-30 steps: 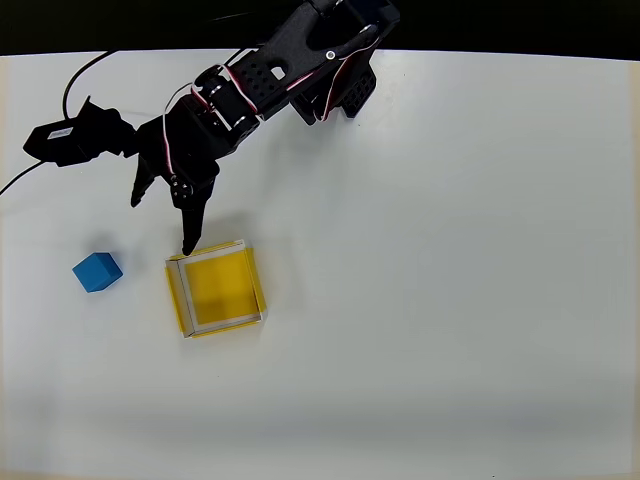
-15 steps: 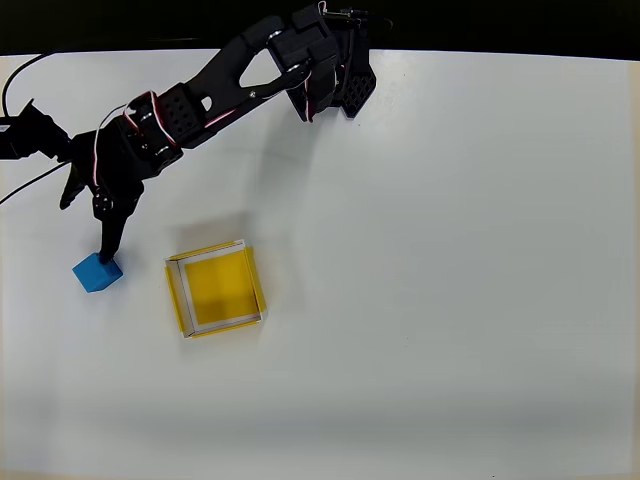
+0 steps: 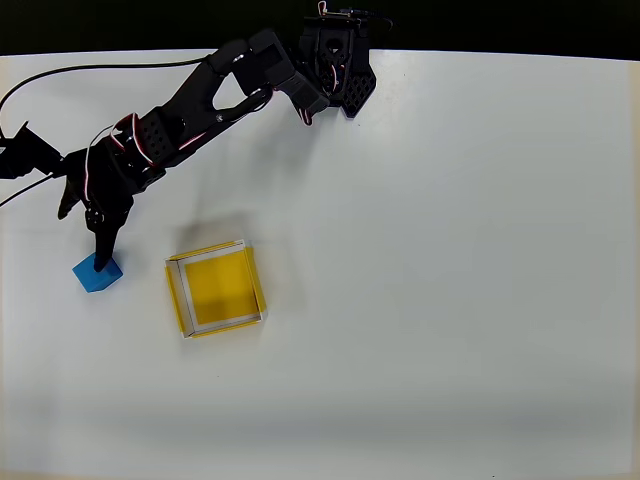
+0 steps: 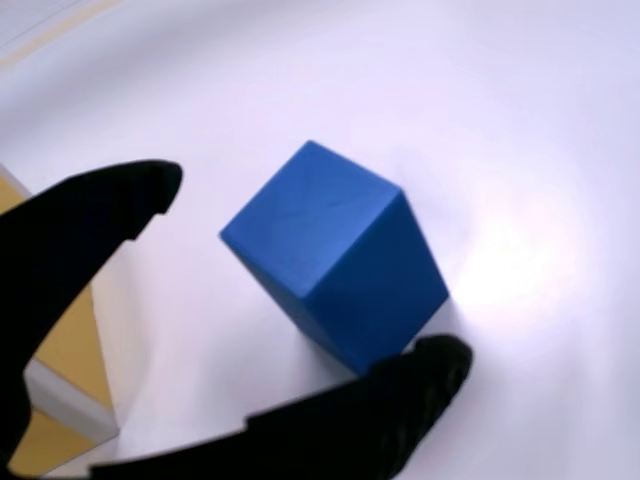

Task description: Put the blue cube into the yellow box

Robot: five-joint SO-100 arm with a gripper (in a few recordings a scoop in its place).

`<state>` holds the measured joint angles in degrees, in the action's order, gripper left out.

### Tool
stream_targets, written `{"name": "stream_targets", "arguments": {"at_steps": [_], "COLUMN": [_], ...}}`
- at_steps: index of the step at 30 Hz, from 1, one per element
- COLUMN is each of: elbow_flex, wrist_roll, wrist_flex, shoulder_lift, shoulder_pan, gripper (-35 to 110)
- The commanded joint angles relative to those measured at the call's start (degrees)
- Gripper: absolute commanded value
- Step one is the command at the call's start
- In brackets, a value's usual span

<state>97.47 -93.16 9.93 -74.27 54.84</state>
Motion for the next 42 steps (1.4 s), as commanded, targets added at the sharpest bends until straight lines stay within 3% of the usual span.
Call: {"name": "stream_targets", "arguments": {"at_steps": [1, 27, 42], "elbow_flex": [-9.3, -19.0, -16.0], "wrist_roll": [0.0, 4.1, 3.8], "wrist_flex": [-2.1, -9.2, -1.9], "shoulder_lift": [-2.1, 12.6, 11.6], "shoulder_pan": [-0.8, -6.9, -6.6], "gripper": [50, 50, 49]}}
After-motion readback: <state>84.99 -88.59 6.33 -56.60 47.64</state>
